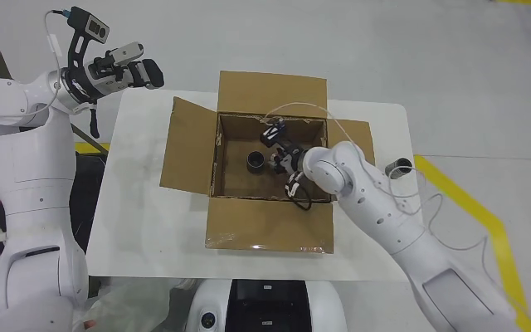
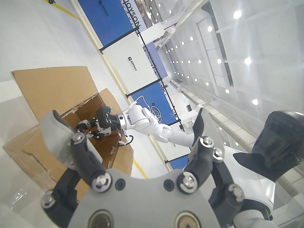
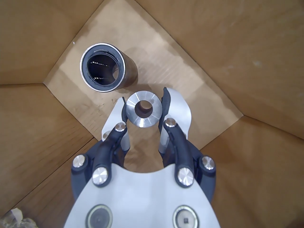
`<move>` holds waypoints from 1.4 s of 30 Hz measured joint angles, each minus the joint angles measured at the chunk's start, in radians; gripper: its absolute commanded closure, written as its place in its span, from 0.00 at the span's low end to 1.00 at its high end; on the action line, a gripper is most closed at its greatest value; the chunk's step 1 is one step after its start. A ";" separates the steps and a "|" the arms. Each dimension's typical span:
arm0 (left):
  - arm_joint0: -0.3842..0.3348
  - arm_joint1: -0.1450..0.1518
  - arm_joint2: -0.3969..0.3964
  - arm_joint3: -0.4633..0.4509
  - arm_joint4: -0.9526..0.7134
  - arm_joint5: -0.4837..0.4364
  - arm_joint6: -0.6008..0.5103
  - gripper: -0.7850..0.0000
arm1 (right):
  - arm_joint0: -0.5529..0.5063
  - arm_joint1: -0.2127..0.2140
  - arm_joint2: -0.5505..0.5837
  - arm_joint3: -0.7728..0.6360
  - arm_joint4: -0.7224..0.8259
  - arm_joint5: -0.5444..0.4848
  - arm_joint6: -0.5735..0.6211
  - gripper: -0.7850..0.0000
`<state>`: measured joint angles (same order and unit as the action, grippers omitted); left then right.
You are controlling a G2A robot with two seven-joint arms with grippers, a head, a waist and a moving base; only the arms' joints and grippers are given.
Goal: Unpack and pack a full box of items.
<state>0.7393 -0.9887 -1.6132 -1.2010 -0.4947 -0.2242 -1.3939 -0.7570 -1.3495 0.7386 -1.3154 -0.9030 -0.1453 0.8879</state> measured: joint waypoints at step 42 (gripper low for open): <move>0.000 0.000 0.000 0.000 0.000 0.000 0.000 0.00 | -0.202 0.050 0.206 -0.365 -0.088 -0.055 0.006 0.26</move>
<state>0.7393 -0.9887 -1.6132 -1.2010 -0.4947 -0.2242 -1.3939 -0.9589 -1.2996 0.9445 -1.6802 -0.9913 -0.2005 0.8937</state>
